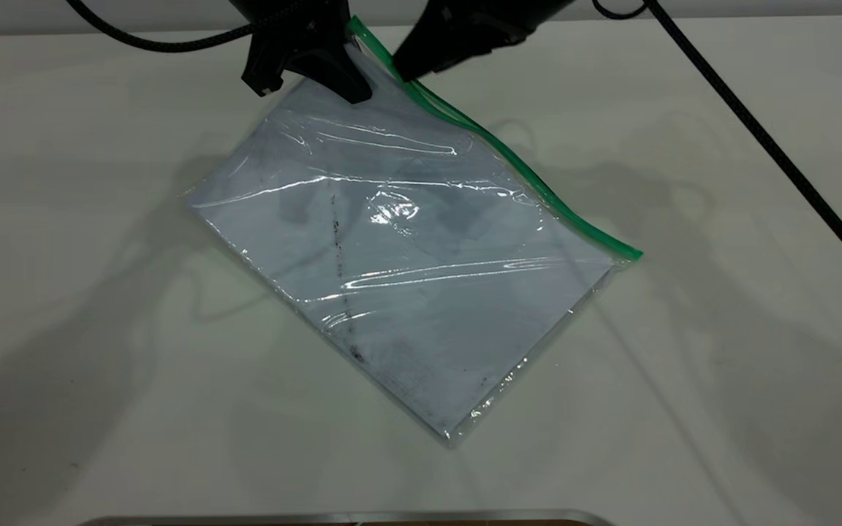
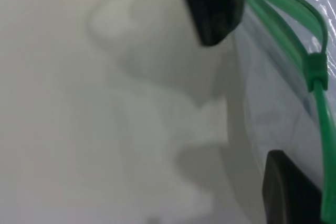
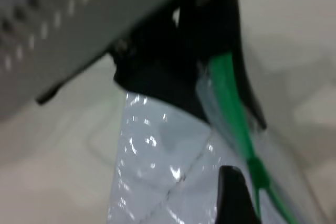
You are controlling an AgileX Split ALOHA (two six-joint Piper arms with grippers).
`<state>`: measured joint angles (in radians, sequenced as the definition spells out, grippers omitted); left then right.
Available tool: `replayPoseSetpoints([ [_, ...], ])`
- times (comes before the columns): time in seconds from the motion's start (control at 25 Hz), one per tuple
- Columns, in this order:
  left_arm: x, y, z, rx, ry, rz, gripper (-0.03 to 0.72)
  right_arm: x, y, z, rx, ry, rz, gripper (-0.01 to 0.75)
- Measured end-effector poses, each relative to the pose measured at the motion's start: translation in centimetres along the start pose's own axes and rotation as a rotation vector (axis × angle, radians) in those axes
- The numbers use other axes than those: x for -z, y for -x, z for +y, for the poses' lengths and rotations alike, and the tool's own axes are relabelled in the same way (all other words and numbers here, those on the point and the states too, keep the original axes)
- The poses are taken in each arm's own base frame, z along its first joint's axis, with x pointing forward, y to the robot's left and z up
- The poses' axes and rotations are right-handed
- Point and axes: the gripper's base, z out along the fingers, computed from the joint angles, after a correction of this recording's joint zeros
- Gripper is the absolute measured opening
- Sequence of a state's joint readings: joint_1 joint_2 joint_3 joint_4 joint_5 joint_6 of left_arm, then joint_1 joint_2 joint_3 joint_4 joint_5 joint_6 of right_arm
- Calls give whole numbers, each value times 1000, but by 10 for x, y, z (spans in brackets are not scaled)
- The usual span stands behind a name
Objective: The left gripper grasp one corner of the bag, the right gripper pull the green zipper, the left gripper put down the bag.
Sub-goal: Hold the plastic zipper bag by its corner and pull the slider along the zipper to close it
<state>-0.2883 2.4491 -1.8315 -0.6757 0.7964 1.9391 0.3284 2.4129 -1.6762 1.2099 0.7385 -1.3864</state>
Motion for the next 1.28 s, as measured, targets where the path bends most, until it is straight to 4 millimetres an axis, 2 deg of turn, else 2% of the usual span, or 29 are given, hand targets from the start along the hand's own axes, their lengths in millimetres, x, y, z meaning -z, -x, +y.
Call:
replayPoseSetpoints([
  [0.6, 0, 0, 0, 146, 0, 0, 61, -2, 1, -3, -38, -21, -24, 506],
  [1.28, 0, 3, 1, 180, 9, -34, 61, -4, -1, -3, -43, -14, -18, 506],
])
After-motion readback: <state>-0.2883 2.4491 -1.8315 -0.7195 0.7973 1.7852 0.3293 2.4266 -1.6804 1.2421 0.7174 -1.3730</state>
